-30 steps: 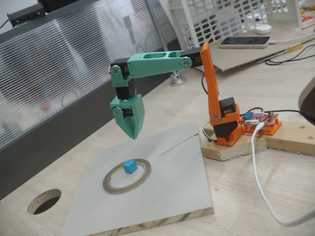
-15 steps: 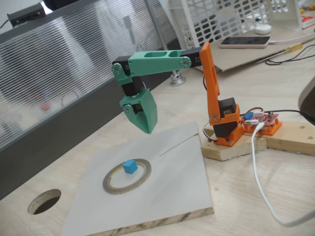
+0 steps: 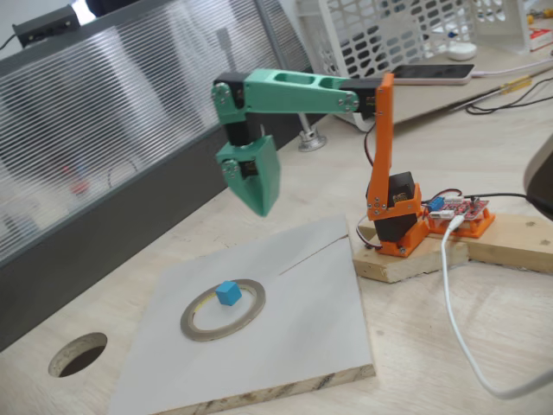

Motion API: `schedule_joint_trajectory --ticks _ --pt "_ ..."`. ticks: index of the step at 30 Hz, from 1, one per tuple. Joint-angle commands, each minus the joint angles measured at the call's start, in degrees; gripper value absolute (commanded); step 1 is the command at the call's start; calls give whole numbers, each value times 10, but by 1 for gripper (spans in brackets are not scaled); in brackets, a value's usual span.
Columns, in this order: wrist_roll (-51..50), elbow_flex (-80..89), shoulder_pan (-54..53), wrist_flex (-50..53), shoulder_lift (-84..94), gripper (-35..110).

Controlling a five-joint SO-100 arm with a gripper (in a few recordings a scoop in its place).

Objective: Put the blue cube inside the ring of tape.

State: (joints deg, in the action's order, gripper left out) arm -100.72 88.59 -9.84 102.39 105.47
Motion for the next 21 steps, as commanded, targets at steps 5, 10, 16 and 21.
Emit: schedule_joint_trajectory --ticks 5,10,16,21 --pt "-4 160 -10 3 116 -1" --pt "-4 247 -10 -76 205 -1" --pt "-4 390 -10 -153 290 -1" --pt "-4 480 -10 -156 339 -1"
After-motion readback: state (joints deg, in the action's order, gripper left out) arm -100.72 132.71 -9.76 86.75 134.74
